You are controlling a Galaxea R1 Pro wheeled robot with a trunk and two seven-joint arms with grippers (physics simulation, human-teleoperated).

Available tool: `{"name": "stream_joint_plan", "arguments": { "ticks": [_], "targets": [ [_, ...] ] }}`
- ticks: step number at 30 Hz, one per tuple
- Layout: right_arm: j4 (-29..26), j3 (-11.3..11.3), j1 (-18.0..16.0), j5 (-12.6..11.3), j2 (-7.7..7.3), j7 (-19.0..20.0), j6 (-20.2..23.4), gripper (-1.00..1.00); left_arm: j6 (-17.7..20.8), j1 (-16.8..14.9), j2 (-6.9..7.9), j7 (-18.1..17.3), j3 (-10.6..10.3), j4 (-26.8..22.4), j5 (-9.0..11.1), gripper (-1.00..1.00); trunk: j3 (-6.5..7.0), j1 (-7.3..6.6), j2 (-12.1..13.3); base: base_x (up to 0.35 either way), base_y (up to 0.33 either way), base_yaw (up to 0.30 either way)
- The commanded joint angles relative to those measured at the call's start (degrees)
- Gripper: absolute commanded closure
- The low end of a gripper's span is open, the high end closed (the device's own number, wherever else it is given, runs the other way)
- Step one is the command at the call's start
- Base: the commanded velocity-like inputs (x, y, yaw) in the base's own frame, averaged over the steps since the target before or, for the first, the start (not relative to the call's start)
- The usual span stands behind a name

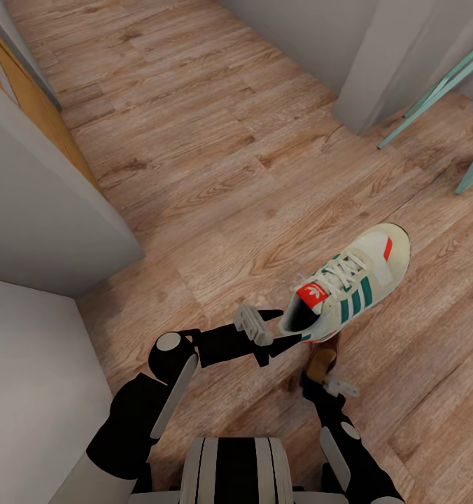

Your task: Pick up the two gym shoes and the two sandals from the corridor floor and place them onto the hallstand (shoe rack) in the corridor, making sure they are on the rack and not on the floor. Arrange them so the two gym shoes are next to each other and the two sandals are next to each other.

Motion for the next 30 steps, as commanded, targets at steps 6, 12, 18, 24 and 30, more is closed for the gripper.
{"name": "stream_joint_plan", "arguments": {
  "ticks": [6, 12, 18, 24, 30],
  "targets": [
    [0.0, -0.3, 0.0, -0.7, 0.03, 0.0, -0.2, 1.0, 0.5, 0.0, 0.0, 0.0, 0.0, 0.0, 0.5, 1.0, -0.02, -0.01, 0.0, 0.0, 0.0, 0.0],
    [0.0, -0.3, 0.0, -0.7, 0.08, 0.1, -0.2, 1.0, 0.5, 0.5, 0.0, 0.0, 0.0, 0.0, 0.5, 1.0, -0.02, -0.01, 0.0, 0.0, 0.0, 0.0],
    [-0.1, -0.3, 0.0, -0.6, 0.11, 0.1, -0.2, 1.0, 0.5, 0.7, 0.0, 0.0, 0.0, 0.0, 0.5, 1.0, -0.02, -0.01, 0.0, 0.0, 0.0, 0.0],
    [0.0, -0.3, 0.0, -0.7, 0.12, 0.1, -0.2, 1.0, 0.5, 0.7, 0.0, 0.0, 0.0, 0.0, 0.5, 1.0, -0.02, -0.01, 0.0, 0.0, 0.0, 0.0],
    [0.0, -0.3, 0.0, -0.7, 0.12, 0.1, -0.2, 1.0, 0.5, 0.7, 0.0, 0.0, 0.0, 0.0, 0.5, 1.0, -0.02, -0.01, 0.0, 0.0, 0.0, 0.0]
  ]
}}
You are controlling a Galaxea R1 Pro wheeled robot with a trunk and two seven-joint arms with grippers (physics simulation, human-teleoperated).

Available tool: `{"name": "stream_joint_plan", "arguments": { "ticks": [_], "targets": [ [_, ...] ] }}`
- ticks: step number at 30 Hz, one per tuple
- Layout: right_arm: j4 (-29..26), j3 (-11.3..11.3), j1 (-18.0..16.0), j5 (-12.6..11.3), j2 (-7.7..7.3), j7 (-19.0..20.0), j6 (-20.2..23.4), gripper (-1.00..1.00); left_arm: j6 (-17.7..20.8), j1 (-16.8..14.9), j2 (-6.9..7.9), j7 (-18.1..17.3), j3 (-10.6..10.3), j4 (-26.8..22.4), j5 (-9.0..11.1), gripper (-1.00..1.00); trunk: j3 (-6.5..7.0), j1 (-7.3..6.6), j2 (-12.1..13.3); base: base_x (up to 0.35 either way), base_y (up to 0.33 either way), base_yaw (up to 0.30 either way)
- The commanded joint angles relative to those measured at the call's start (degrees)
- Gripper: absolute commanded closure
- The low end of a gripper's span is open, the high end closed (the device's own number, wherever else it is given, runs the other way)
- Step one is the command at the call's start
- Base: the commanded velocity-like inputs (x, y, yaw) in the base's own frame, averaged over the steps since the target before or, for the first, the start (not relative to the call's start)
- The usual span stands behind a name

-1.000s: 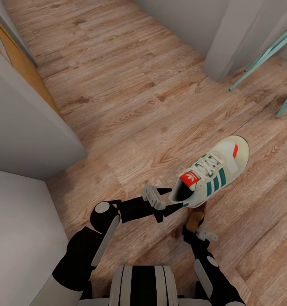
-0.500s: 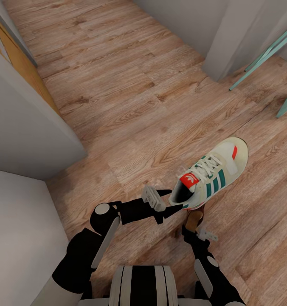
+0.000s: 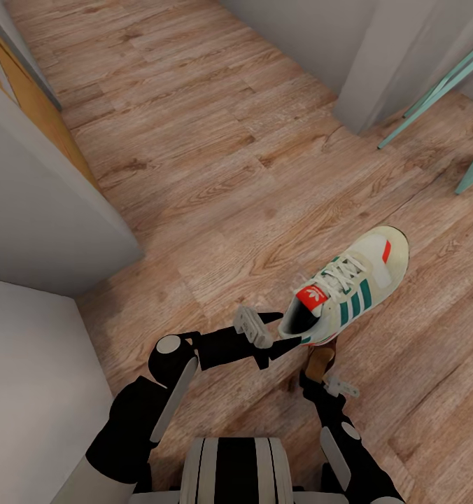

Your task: Pick up the two gym shoes and the two sandals from the corridor floor and place them onto the hallstand (shoe rack) in the corridor, making sure they are on the rack and not on the floor. Arrange them so the two gym shoes are next to each other and the two sandals are next to each other.

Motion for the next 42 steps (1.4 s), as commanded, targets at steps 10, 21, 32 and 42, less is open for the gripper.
{"name": "stream_joint_plan", "arguments": {
  "ticks": [10, 21, 32, 42],
  "targets": [
    [0.0, 0.0, 0.0, -0.8, 0.03, 0.0, -0.2, 1.0, 0.5, 0.0, -0.01, 0.0, 0.0, 0.0, 0.5, 1.0, -0.02, -0.01, 0.0, 0.0, 0.0, 0.0],
    [0.0, 0.0, 0.0, -0.7, 0.03, 0.0, -0.2, 1.0, 0.5, 0.0, -0.01, 0.0, 0.0, 0.0, 0.5, 1.0, -0.02, -0.01, 0.0, 0.0, 0.0, 0.0],
    [0.0, 0.0, 0.0, -0.8, 0.03, 0.0, -0.2, 1.0, 0.5, 0.0, 0.0, 0.0, 0.1, 0.0, 0.5, 1.0, -0.02, -0.01, 0.0, 0.0, 0.0, 0.0],
    [0.0, 0.0, 0.0, -0.7, 0.03, 0.2, -0.2, 1.0, 0.5, 0.1, -0.01, 0.0, 0.1, 0.0, 0.5, 1.0, -0.25, 0.02, 0.0, 0.0, 0.0, 0.0]
  ]
}}
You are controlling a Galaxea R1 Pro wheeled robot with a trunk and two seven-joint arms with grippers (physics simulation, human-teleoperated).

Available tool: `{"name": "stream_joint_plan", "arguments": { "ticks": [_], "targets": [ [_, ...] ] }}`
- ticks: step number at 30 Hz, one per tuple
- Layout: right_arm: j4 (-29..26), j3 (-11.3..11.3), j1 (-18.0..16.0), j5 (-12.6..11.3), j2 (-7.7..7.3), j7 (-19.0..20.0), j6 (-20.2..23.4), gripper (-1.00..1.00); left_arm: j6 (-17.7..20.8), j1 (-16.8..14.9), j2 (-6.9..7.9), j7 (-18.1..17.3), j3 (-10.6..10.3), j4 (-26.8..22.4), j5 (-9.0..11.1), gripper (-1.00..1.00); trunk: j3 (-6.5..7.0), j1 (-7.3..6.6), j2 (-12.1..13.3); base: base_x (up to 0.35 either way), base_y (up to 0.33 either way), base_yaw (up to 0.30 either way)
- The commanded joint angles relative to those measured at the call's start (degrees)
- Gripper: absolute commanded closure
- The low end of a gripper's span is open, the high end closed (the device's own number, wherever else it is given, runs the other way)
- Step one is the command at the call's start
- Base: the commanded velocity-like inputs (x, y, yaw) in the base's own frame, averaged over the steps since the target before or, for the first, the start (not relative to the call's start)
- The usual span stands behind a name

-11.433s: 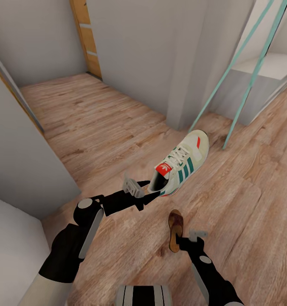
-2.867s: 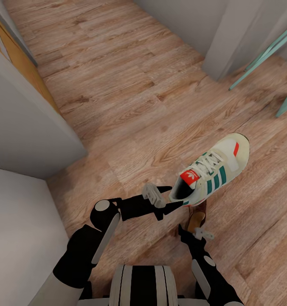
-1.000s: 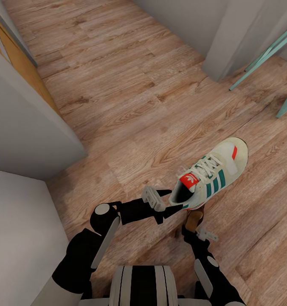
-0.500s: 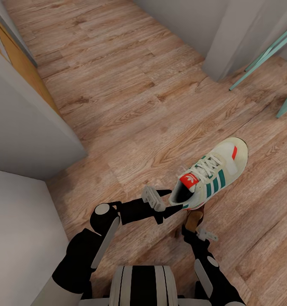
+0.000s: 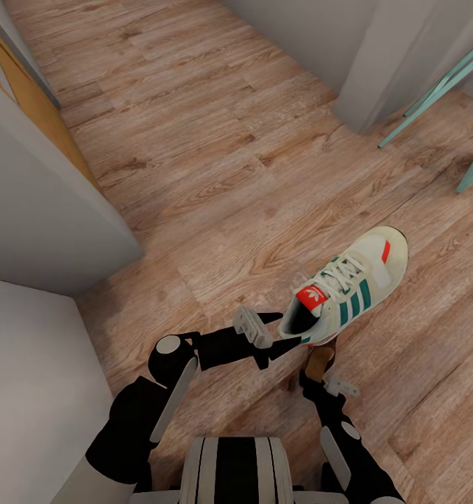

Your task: Pick up the two gym shoes and the two sandals from the corridor floor and place them onto the hallstand (shoe rack) in the corridor, making sure they are on the rack and not on the floor. Arrange them so the two gym shoes are next to each other and the two sandals are next to each other.

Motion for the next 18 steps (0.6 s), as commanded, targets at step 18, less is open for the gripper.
{"name": "stream_joint_plan", "arguments": {
  "ticks": [18],
  "targets": [
    [0.1, 0.1, 0.0, -1.0, 0.02, 0.0, -0.2, 1.0, 0.5, 0.2, 0.07, 0.0, 0.1, 0.0, 0.5, 1.0, -0.03, 0.0, 0.0, 0.0, 0.0, 0.0]
  ]
}}
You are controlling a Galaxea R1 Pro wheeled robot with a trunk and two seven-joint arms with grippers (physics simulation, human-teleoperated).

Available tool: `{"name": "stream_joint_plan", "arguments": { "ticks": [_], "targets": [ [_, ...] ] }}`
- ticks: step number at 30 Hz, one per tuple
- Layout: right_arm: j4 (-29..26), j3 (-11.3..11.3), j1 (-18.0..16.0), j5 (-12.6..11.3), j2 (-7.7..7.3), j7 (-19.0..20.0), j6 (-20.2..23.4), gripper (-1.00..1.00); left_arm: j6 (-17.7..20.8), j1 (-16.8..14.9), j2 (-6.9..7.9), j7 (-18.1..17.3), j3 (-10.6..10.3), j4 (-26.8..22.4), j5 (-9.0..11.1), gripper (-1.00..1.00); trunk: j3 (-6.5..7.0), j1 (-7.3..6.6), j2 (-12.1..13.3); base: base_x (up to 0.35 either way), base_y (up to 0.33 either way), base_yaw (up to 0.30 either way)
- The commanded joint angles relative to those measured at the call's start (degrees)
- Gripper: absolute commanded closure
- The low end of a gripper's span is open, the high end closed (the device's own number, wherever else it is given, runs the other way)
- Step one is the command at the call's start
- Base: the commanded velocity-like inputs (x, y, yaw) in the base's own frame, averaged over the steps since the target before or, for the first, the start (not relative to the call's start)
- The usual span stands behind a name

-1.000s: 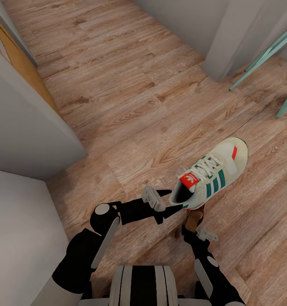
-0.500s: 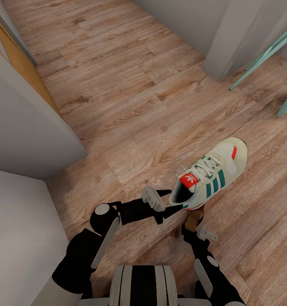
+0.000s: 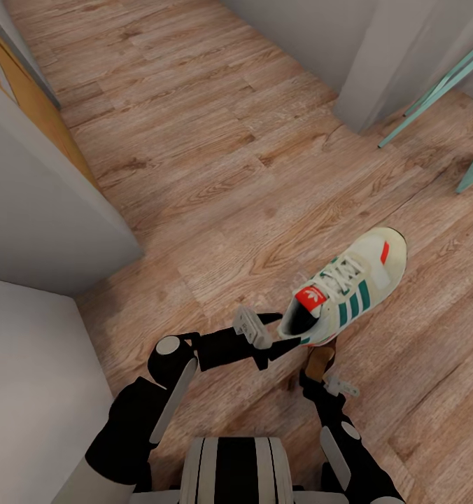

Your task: Pick up the two gym shoes and the two sandals from the corridor floor and place them onto the hallstand (shoe rack) in the corridor, making sure they are on the rack and not on the floor. Arrange them so the two gym shoes are next to each other and the two sandals are next to each other.

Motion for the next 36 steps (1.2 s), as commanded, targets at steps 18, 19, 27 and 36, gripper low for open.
{"name": "stream_joint_plan", "arguments": {
  "ticks": [18, 19, 27, 36],
  "targets": [
    [1.2, 0.4, -0.4, 0.5, -0.33, 0.3, -0.4, 1.0, 0.3, 5.6, 1.59, -1.0, -2.2, 2.7, -0.6, 1.0, -0.02, -0.01, 0.0, 0.0, 0.0, 0.0],
    [1.3, 0.4, -0.4, 0.7, -0.33, 0.3, -0.4, 1.0, 0.3, 6.0, 1.59, -1.0, -2.2, 2.8, -0.6, 1.0, -0.02, -0.01, 0.0, 0.0, 0.0, 0.0],
    [1.0, 0.5, -0.4, 1.8, -0.33, 0.2, 0.0, 1.0, 0.3, 8.7, 1.59, -1.0, -2.1, 2.8, -0.6, 1.0, -0.02, -0.01, 0.0, 0.0, 0.0, 0.0],
    [1.3, 0.5, -0.4, -1.2, -0.33, 0.2, 0.0, 1.0, 0.3, 10.5, 1.59, -1.1, -1.9, 2.8, -0.6, 1.0, -0.02, -0.01, 0.0, 0.0, 0.0, 0.0]
  ]
}}
